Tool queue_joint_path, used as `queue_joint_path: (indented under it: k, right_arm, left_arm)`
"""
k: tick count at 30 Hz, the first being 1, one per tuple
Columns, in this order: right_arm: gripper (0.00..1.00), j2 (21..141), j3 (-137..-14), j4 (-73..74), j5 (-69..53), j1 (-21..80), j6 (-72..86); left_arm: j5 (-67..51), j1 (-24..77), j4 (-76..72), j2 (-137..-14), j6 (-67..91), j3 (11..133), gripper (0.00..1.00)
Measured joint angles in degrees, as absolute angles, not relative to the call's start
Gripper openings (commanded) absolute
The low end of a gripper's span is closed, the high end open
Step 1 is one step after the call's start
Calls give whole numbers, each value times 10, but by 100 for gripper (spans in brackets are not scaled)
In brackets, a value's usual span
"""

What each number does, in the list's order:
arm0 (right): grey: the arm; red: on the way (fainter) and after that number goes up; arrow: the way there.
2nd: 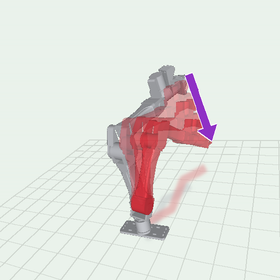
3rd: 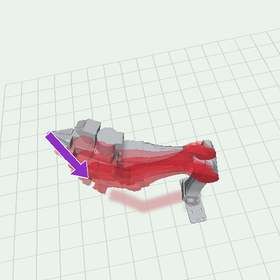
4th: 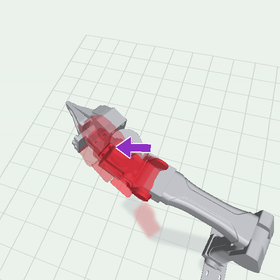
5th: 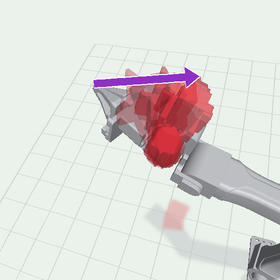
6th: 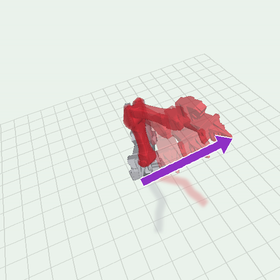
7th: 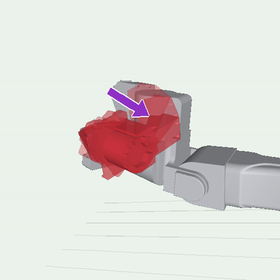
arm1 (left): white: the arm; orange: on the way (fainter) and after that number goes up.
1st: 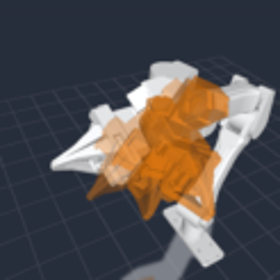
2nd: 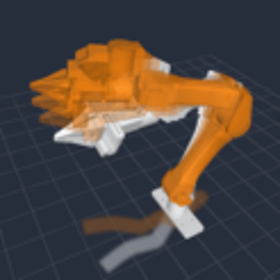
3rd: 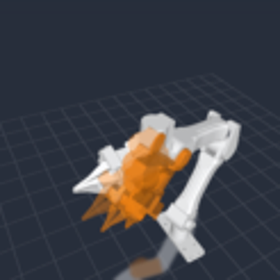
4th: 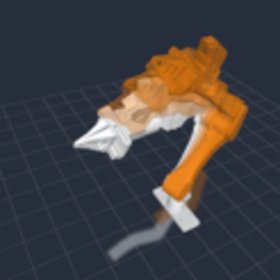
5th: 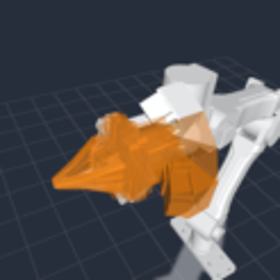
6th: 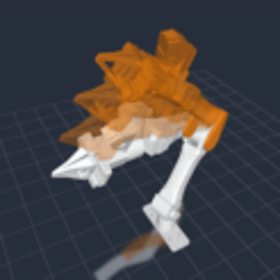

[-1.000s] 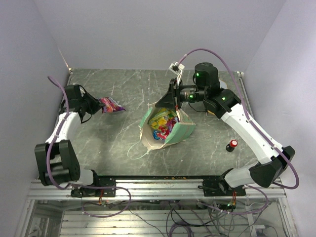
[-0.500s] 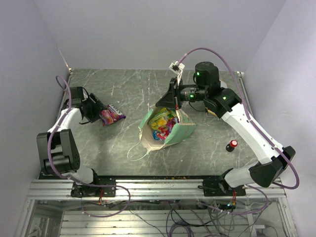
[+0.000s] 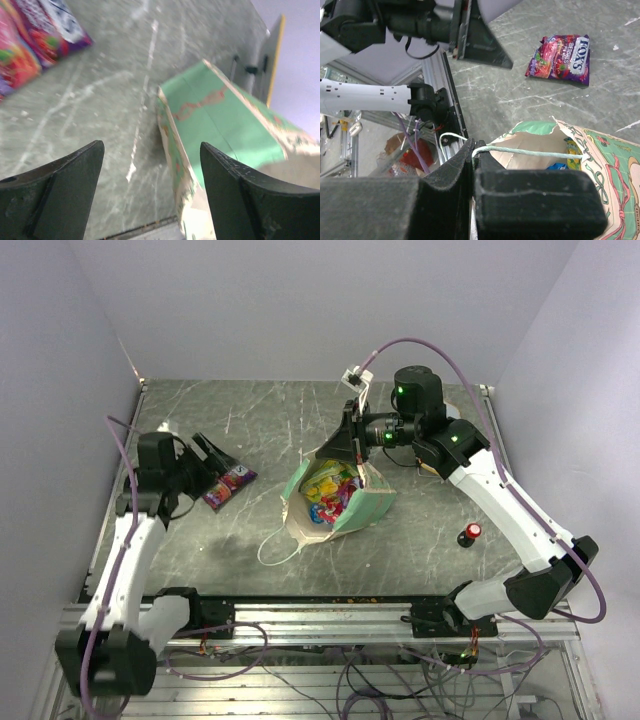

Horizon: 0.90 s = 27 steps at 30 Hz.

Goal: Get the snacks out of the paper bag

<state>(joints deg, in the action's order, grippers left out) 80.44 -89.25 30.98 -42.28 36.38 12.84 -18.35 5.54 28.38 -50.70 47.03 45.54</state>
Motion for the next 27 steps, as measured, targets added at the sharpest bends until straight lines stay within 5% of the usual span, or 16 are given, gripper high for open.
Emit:
queue_joint_path:
  k: [8,14,27]
  right_arm:
    - [0,803,-893,312,-407,364,126]
    - [0,794,-893,313,-399,364,126]
    - [0,772,-893,354,-344,363,98]
  left_arm:
    - [-156,170,285,-610,516,401,47]
    - [-182,245,154,-796,585,394,48]
    - [-237,381,-49,-1091,699,595,43]
